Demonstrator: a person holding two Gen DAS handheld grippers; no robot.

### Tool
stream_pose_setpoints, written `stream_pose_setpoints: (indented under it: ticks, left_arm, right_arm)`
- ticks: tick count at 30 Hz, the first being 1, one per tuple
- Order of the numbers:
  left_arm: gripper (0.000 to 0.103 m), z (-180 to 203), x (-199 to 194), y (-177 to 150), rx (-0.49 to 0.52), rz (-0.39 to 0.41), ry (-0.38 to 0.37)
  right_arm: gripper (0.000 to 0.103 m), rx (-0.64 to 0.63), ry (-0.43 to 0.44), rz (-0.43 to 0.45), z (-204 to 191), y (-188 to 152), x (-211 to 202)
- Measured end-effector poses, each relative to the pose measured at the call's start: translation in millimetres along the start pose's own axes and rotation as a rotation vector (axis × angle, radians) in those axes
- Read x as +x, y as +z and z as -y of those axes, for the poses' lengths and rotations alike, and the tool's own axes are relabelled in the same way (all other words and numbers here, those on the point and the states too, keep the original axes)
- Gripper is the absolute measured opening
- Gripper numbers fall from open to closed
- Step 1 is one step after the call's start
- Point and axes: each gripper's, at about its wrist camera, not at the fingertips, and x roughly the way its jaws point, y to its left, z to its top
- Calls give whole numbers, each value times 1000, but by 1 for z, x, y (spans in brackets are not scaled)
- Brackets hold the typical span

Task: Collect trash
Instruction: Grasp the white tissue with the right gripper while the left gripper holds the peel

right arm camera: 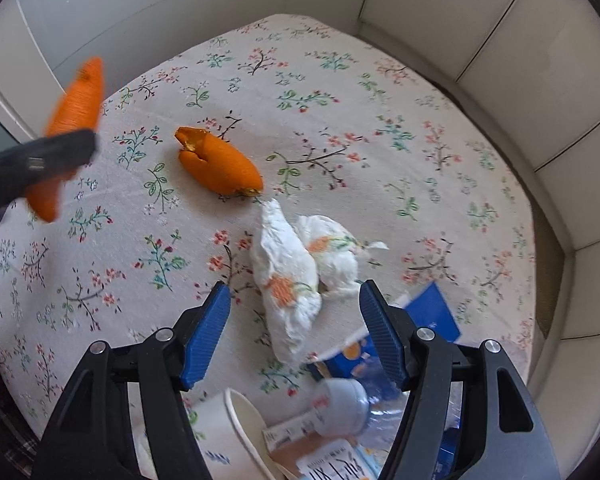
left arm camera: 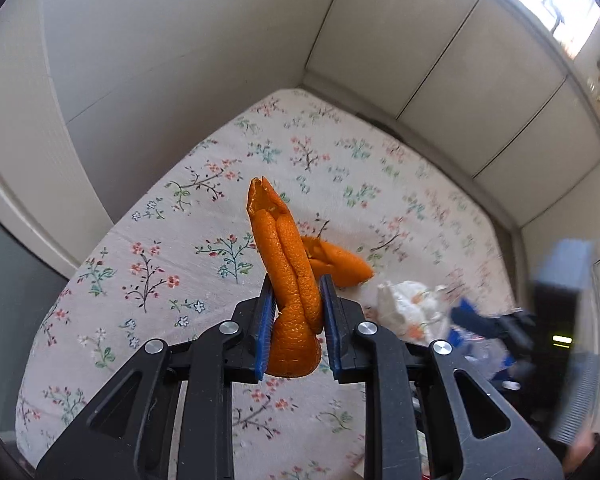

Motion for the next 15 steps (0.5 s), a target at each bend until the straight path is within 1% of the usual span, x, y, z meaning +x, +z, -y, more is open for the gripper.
stream_pose_setpoints:
  ticks: [1, 2, 4, 5, 6, 7, 8, 10, 15]
  left_arm:
    - [21, 0, -5, 2, -4, 3, -11]
    - [22, 0, -10, 3, -4, 5, -19]
    - [22, -1, -18, 4, -5, 9, -26]
    - [22, -2, -21, 4, -6, 12, -27]
    - [22, -1, -23, 3, -5, 14, -27]
    - [22, -2, -23, 4, -3, 15, -25]
    - [22, -2, -24, 4, -1, 16, -22]
    - [22, -3, -22, 4, -5, 12, -17]
    - [22, -6, -19, 4, -14, -1, -9]
  right_arm:
    - [59, 1, 6, -14, -2, 2, 5]
    - [58, 1, 10, -23, -2, 3, 8]
    - [50, 5, 6, -41, -4, 7, 17]
    - [49, 11, 3, -53, -6, 8, 23]
    - [48, 16, -8, -57, -6, 8, 25]
    - [43, 21, -17, -58, -7, 9, 26]
    - [40, 33, -27, -59, -6, 10, 27]
    - [38, 47, -17, -57, -4, 10, 26]
    - [38, 83, 1, -13, 0, 7, 11]
